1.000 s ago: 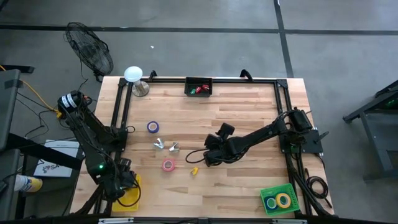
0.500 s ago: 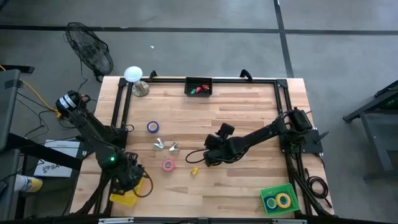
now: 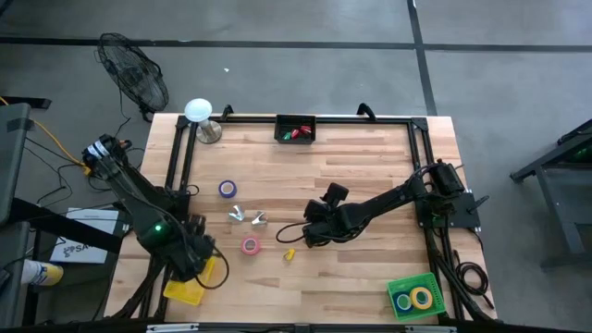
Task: Pick and place Stapler, Stapler remover, tape
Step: Put the blue tape into the green bin
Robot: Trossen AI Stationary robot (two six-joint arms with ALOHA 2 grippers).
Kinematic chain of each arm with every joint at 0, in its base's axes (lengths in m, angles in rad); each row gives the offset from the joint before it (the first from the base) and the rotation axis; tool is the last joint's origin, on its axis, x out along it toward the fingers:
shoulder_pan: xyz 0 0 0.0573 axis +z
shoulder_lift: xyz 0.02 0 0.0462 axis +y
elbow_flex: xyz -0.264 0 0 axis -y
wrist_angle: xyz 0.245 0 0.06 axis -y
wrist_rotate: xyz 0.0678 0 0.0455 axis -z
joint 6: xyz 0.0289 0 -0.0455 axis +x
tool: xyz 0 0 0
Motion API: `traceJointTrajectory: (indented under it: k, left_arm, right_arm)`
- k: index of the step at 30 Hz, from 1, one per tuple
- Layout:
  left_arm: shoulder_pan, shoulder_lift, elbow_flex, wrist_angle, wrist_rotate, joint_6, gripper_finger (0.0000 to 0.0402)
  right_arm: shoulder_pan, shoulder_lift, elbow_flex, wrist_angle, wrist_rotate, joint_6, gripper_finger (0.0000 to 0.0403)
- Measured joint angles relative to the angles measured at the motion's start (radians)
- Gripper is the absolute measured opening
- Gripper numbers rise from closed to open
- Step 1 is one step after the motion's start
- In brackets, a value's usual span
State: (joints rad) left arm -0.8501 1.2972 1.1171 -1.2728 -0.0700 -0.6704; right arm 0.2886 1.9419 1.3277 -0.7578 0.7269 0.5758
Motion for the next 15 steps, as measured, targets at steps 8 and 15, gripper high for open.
traceJointTrajectory:
  k: [8,15]
  left_arm:
    - [0.105,0.000,0.079,-0.174,-0.346,-0.005,0.0319]
    - [0.272,0.009,0.078,-0.176,-0.411,0.156,0.0319]
  right_arm:
    - [0.000,0.000,0.000,0.000,-0.003,0.002,0.0193]
    - [0.000,0.000,0.000,-0.001,-0.026,0.002,0.0193]
